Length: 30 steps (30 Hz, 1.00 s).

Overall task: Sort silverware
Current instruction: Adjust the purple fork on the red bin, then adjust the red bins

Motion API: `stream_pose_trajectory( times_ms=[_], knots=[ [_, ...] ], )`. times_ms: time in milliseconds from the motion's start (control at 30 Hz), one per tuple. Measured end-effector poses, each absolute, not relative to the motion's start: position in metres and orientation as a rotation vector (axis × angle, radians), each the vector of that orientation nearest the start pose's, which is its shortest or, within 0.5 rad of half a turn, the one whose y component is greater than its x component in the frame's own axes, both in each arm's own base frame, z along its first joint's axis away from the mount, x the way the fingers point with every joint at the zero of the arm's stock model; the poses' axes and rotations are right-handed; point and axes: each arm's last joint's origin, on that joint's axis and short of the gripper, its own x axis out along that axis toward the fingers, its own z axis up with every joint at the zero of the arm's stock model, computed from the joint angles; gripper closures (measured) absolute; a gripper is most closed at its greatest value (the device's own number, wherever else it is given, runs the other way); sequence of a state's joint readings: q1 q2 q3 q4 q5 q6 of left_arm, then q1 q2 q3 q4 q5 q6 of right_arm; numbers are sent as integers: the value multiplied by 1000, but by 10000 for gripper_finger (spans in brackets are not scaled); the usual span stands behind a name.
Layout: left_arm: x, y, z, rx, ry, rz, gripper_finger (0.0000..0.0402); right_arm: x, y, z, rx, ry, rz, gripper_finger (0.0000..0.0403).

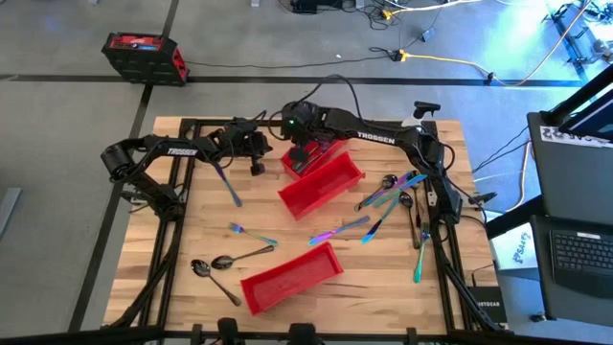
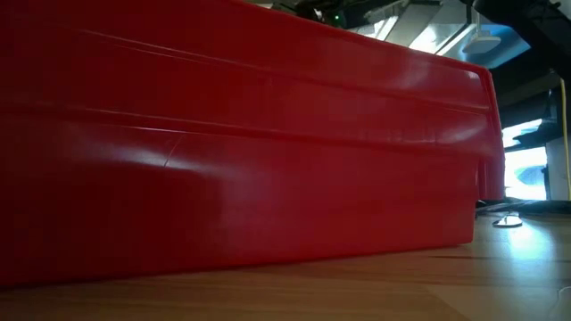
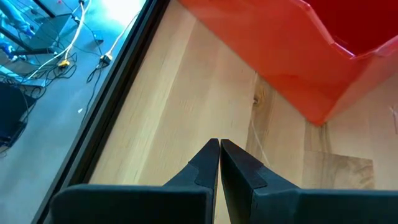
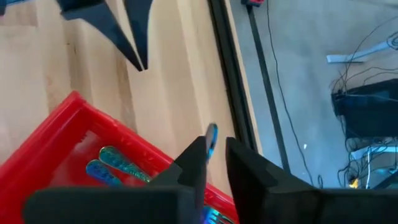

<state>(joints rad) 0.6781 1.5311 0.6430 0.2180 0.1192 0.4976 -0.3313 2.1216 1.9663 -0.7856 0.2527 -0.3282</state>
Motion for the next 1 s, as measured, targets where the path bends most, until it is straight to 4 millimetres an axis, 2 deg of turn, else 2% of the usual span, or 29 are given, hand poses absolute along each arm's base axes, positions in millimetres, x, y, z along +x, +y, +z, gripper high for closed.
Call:
stream_pose_trajectory(
  times_ms=[267,433,600,833,1000],
  knots=[
    [225,177,155,200,744,365,402,439,-139,272,-214,1049,-235,291],
    [225,177,154,199,745,365,402,434,-128,295,-219,977,-213,281],
    [225,176,154,197,740,359,402,421,-132,314,-229,961,-262,281],
    [230,169,155,179,711,290,402,401,-155,299,-282,1136,-66,281],
    [230,169,155,178,713,290,402,401,-158,292,-495,1163,118,281]
  ],
)
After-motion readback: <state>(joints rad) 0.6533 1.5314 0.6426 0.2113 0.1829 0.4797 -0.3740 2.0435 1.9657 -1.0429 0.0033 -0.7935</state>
